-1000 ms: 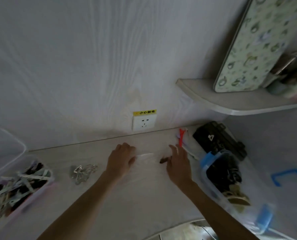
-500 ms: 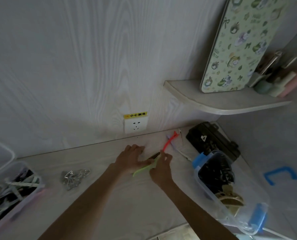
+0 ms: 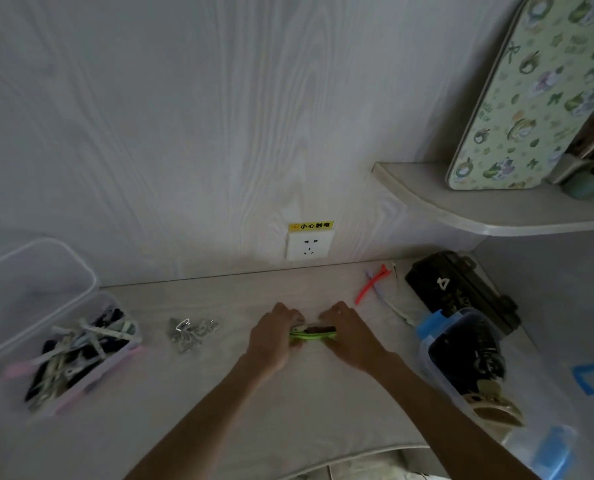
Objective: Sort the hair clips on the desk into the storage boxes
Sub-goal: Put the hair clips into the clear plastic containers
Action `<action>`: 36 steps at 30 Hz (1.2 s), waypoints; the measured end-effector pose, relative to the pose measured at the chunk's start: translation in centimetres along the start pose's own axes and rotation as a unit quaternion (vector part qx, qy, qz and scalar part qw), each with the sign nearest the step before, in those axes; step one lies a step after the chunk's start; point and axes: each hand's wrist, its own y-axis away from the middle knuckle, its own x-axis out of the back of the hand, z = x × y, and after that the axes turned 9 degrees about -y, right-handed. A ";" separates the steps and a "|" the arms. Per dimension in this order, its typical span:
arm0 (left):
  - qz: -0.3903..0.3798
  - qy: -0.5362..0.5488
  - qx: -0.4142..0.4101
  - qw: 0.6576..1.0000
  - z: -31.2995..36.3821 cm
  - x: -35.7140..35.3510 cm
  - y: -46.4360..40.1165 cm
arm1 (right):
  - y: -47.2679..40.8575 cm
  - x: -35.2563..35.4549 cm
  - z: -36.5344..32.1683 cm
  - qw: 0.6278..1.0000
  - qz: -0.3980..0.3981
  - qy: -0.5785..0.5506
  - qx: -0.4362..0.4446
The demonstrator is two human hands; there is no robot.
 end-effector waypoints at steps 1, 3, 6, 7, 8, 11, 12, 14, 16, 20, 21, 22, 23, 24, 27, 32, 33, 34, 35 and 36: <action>0.002 -0.011 -0.003 1.000 -0.4 0.3 0.7 | 0.4 -0.1 -0.5 1.000 -0.006 -0.001 0.014; -0.016 -0.043 -0.032 0.998 -0.9 1.1 1.4 | 0.9 -0.1 -1.3 0.998 -0.048 0.036 0.037; -0.056 -0.160 -0.099 0.980 -1.7 2.3 2.8 | 1.5 -0.9 -3.4 0.979 -0.114 0.151 0.077; -0.066 -0.199 -0.112 0.971 -2.2 2.5 3.4 | 1.6 -1.5 -4.3 0.971 -0.122 0.181 0.095; -0.073 -0.212 -0.120 0.967 -2.7 2.8 3.7 | 1.7 -1.9 -4.8 0.967 -0.121 0.196 0.105; -0.066 -0.148 -0.083 0.983 -4.9 3.7 5.4 | 1.1 -3.1 -6.3 0.967 -0.117 0.179 0.137; -0.057 -0.104 -0.060 0.991 -5.7 4.0 6.1 | 0.8 -3.4 -6.8 0.968 -0.117 0.166 0.146; -0.041 -0.055 -0.019 0.997 -7.2 4.6 8.0 | -0.1 -4.2 -8.2 0.964 -0.122 0.150 0.180; -0.028 -0.033 0.019 0.999 -8.5 5.1 10.1 | -0.8 -5.1 -10.1 0.961 -0.137 0.131 0.201; 0.052 -0.011 0.091 0.994 -11.6 7.9 13.5 | -2.4 -5.2 -15.5 0.962 -0.109 0.031 0.249; 0.082 -0.026 0.105 0.991 -12.4 9.1 14.3 | -3.1 -5.0 -17.2 0.960 -0.089 0.011 0.266; 0.116 -0.036 0.120 0.985 -13.4 10.5 15.1 | -3.8 -4.7 -19.1 0.958 -0.077 -0.005 0.275; 0.149 -0.036 0.132 0.979 -14.1 11.9 15.8 | -4.3 -4.4 -20.9 0.957 -0.067 -0.024 0.283; 0.177 -0.034 0.152 0.972 -15.1 13.4 16.7 | -5.0 -4.3 -23.0 0.953 -0.059 -0.046 0.293; 0.218 -0.042 0.213 0.951 -17.7 15.5 18.5 | -6.7 -5.2 -27.7 0.939 -0.045 -0.084 0.329; 0.181 -0.019 0.277 0.944 -21.6 14.1 19.5 | -9.2 -8.6 -29.7 0.940 -0.103 0.011 0.326; 0.167 -0.023 0.288 0.943 -22.0 13.6 19.5 | -9.3 -8.5 -29.3 0.941 -0.109 0.012 0.321; 0.158 -0.033 0.293 0.942 -22.3 13.1 19.7 | -9.2 -8.1 -28.5 0.945 -0.106 -0.004 0.310; 0.155 -0.049 0.283 0.945 -22.5 12.7 19.8 | -8.8 -7.4 -27.6 0.951 -0.094 -0.030 0.294; 0.160 -0.073 0.255 0.951 -22.6 12.3 19.8 | -8.3 -6.7 -26.5 0.958 -0.079 -0.054 0.270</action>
